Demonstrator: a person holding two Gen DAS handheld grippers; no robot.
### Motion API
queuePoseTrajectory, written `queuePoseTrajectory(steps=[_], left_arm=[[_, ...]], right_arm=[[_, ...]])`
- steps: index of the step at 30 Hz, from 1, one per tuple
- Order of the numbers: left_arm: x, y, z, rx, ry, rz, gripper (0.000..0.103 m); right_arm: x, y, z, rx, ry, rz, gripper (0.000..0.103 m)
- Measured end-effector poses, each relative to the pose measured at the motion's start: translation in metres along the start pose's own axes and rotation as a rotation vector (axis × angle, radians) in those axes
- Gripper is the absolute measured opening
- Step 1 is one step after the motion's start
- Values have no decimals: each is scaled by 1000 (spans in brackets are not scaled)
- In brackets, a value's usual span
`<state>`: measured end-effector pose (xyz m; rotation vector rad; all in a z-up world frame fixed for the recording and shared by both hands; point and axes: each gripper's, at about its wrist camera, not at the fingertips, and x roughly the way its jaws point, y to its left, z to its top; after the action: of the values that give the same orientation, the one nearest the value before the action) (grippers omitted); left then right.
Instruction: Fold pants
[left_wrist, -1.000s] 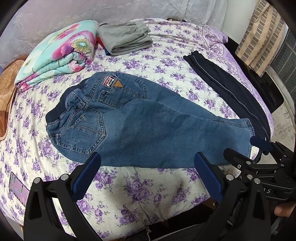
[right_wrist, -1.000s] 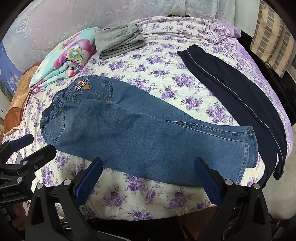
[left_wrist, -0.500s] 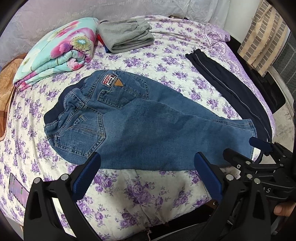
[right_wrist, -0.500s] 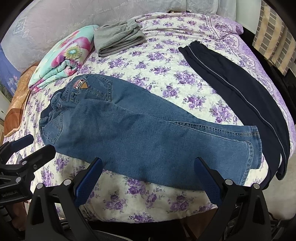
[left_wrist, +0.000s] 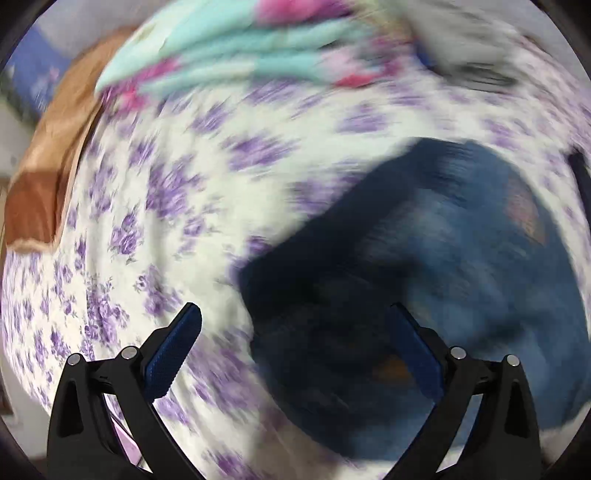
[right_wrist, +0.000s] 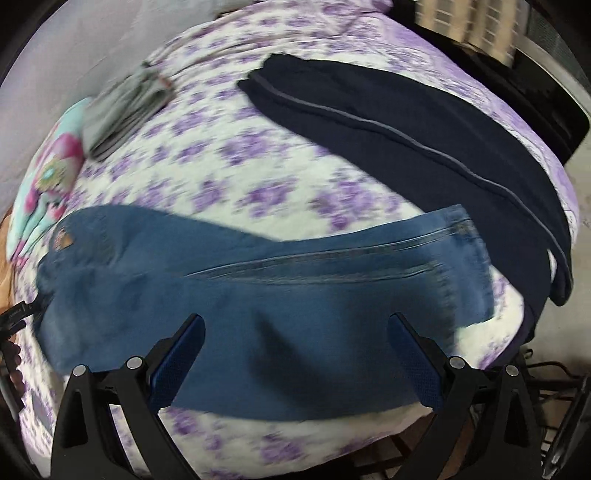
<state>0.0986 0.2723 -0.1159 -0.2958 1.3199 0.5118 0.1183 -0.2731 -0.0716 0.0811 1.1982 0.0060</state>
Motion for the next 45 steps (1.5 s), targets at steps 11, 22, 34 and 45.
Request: queuePoseTrajectory(steps=[11,22,34,45], left_arm=[[-1,-39,6,151,-39,11,14],[-2,-5,5,29,-56,-127,12],[-56,14,-10,16,-107,-130,28],[-59,-53,59,356,-215,-103,88]], right_arm=[[12,-143,7,334,-15,-156,99],[86,-103,41,164,126,-11,20],[-28,-32,128,-36,-198,134,14],[30,-97,98,48,-24,-111,82]])
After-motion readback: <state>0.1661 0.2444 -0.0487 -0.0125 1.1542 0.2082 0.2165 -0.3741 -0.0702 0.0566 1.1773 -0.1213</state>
